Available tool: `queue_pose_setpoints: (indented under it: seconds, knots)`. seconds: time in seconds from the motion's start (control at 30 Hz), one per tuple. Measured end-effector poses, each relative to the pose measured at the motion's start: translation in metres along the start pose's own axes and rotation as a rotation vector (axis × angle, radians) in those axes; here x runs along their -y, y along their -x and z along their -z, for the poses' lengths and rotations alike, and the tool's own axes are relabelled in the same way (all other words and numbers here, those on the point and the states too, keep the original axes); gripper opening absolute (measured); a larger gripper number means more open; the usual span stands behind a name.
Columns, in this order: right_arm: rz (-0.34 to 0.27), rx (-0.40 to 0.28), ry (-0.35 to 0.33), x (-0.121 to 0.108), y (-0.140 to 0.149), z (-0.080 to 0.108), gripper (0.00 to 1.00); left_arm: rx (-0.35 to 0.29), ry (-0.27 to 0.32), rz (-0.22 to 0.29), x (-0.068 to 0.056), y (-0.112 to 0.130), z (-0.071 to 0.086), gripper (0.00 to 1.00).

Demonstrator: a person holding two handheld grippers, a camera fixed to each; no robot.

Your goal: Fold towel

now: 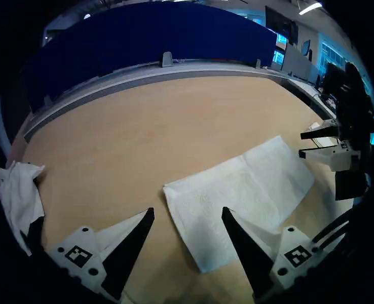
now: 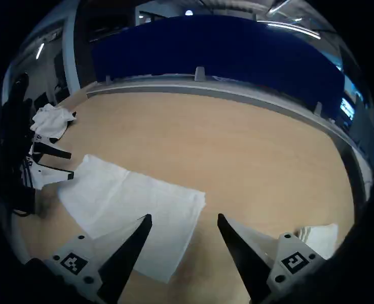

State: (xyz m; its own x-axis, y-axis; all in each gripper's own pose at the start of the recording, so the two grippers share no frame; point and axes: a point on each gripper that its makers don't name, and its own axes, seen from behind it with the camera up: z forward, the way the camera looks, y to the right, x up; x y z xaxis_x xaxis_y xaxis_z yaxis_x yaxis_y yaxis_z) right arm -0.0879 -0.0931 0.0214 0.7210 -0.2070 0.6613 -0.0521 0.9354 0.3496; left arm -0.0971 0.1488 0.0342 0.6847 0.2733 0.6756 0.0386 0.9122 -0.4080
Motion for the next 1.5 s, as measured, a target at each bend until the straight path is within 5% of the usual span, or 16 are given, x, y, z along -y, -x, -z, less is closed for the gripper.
queue_pose_setpoints:
  seconds: [0.5, 1.1, 1.5]
  knots:
    - [-0.019, -0.006, 0.005, -0.002, 0.004, 0.014, 1.00, -0.006, -0.036, 0.020, 0.009, 0.007, 0.014, 0.99]
    - [-0.015, 0.004, 0.012, 0.006, 0.042, 0.059, 1.00, 0.000, -0.091, 0.124, 0.008, 0.060, 0.059, 0.99]
    - [0.106, 0.045, -0.063, 0.016, 0.061, 0.064, 1.00, -0.020, -0.153, 0.192, 0.017, 0.082, 0.097, 0.99]
